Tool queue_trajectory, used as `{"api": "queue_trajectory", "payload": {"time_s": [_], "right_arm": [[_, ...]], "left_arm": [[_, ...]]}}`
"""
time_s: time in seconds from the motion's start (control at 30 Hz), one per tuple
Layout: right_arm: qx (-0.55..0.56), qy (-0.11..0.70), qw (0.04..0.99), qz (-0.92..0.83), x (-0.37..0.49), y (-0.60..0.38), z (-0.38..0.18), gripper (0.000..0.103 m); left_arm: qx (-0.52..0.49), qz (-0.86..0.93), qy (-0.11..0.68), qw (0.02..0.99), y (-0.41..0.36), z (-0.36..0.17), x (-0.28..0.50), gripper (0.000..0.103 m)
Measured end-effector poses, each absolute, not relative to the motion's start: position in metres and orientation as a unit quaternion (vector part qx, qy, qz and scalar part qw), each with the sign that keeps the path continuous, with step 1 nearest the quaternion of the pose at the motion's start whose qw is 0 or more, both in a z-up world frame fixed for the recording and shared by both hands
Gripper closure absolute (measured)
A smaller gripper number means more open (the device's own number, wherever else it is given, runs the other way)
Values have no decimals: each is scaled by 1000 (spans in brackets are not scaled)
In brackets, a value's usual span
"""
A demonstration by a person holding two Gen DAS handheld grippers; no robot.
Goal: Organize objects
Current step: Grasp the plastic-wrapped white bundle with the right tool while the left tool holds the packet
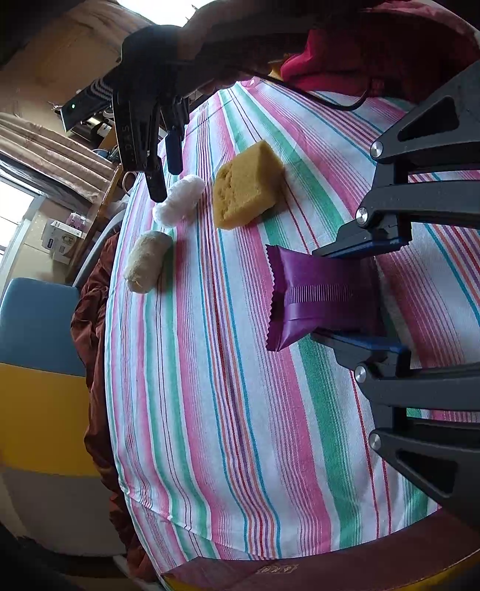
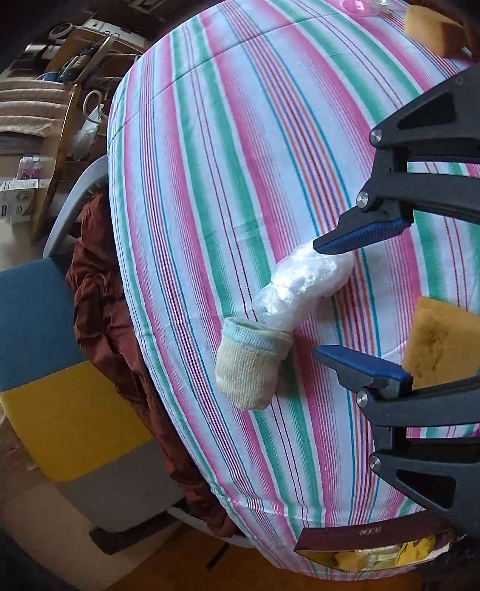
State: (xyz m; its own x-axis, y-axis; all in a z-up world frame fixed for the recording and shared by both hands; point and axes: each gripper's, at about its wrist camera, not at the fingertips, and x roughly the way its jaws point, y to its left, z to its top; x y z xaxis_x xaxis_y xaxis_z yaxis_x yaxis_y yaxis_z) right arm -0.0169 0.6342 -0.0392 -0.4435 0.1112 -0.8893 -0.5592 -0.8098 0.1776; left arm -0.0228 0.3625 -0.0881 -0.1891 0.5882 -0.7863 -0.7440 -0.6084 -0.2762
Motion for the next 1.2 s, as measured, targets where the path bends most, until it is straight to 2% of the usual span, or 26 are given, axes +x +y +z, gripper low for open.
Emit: {"api": "queue_trajectory", "payload": {"time_s": [0.2,0.23,0.27,0.3,0.37,0.73,1.2], "right_arm": [[-498,206,215,814,-33,644,-65,51],[-498,216,215,812,-32,647,-71,54],[-506,226,217,804,-32,652,-77,62],[-508,227,216,802,-32,654,-78,66],[-496,220,213,812,-29,655,-73,68],[-505,223,206,808,-25,657,-76,68],[-523,156,211,811,-30,644,-80,70]], "left_arm": [[-467,765,78,436,361,-89,-24,67],[-467,766,77,436,361,-89,-24,67],[-466,766,76,435,361,-89,-24,67],[-466,767,76,435,361,-89,-24,67],[-465,768,73,434,361,-90,-24,67],[-451,778,84,430,362,-90,-19,67],[-447,793,97,402,349,-76,-11,67]]}}
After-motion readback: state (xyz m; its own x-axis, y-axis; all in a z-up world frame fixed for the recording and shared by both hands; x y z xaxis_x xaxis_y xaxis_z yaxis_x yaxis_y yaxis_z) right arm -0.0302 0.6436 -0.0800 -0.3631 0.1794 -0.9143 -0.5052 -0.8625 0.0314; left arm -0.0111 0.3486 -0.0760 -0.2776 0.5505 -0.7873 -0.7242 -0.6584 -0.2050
